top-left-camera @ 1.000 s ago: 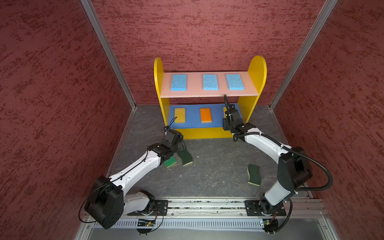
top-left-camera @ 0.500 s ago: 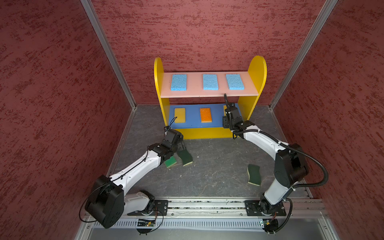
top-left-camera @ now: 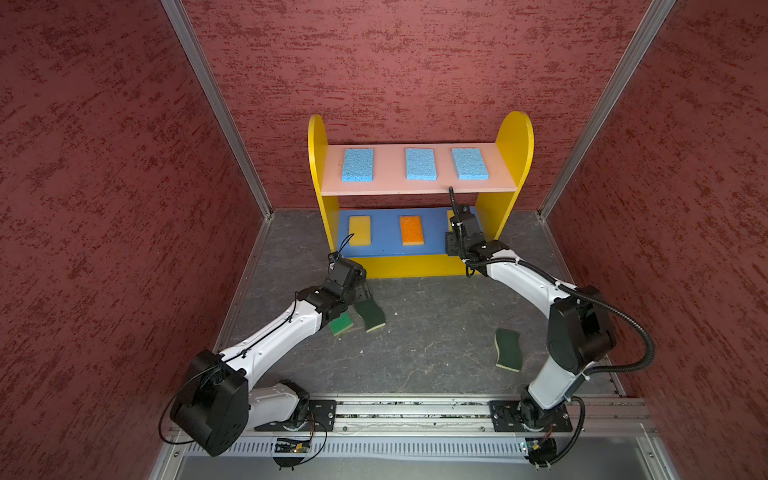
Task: Arrange cleaning sponges on a shelf
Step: Place the cleaning sponge at the shelf.
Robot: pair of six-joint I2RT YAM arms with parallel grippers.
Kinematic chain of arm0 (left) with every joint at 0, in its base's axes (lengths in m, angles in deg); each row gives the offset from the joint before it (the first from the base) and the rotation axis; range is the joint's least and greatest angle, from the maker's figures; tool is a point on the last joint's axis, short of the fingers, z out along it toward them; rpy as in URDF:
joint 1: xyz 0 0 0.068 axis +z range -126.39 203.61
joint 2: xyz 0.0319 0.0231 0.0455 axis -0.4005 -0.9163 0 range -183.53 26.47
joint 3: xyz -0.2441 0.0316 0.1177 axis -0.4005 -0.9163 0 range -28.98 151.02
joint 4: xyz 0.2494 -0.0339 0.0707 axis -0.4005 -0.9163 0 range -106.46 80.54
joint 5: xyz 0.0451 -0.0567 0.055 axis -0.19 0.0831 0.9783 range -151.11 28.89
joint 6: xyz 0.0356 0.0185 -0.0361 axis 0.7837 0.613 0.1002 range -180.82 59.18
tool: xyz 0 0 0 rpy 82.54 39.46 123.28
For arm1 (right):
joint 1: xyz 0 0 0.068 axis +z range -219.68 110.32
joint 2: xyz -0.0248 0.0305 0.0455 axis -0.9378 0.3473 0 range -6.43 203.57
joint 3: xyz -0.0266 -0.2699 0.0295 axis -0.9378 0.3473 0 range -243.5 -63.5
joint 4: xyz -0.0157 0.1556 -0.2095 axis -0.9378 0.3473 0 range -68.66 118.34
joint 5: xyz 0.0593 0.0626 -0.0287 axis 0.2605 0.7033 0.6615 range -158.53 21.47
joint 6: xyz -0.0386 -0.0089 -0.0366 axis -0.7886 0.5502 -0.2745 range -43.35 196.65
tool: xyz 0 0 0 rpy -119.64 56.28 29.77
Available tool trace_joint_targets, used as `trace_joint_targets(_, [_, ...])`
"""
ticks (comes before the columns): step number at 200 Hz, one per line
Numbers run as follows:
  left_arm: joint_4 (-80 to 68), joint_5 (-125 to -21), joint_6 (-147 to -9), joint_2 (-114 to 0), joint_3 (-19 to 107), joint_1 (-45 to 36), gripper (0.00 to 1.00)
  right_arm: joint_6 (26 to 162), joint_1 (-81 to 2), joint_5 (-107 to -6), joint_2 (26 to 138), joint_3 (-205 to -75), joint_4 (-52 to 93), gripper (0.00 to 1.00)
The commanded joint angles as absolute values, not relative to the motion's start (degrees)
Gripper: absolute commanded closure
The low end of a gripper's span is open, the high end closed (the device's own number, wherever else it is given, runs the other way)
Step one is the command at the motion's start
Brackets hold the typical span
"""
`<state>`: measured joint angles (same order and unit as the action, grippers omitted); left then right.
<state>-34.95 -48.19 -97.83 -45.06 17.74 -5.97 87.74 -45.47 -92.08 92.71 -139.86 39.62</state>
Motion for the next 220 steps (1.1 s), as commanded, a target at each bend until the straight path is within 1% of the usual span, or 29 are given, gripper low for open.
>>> trace_joint_targets(1, [-34.1,-48.2,-97.4,-45.5,18.6,-5.8,0.26,87.8,-46.8,-92.0,93.8,-141.1,41.4,0.31])
trace_joint_targets(70, [-34.1,-48.4,-98.2,-45.9,18.8,-5.8,0.26,88.7,-46.8,-92.3,94.0,-141.2,43.2,0.3])
trace_joint_targets(167, [-34.2,-48.8,-98.6,-46.0,19.0,-5.8,0.26,88.6,-47.0,-93.0,94.0,-142.1,44.3,0.21])
trace_joint_targets(220, [-34.1,-48.9,-98.7,-45.7,19.1,-5.9,0.26,88.7,-47.0,-93.7,93.1,-142.3,45.1,0.18])
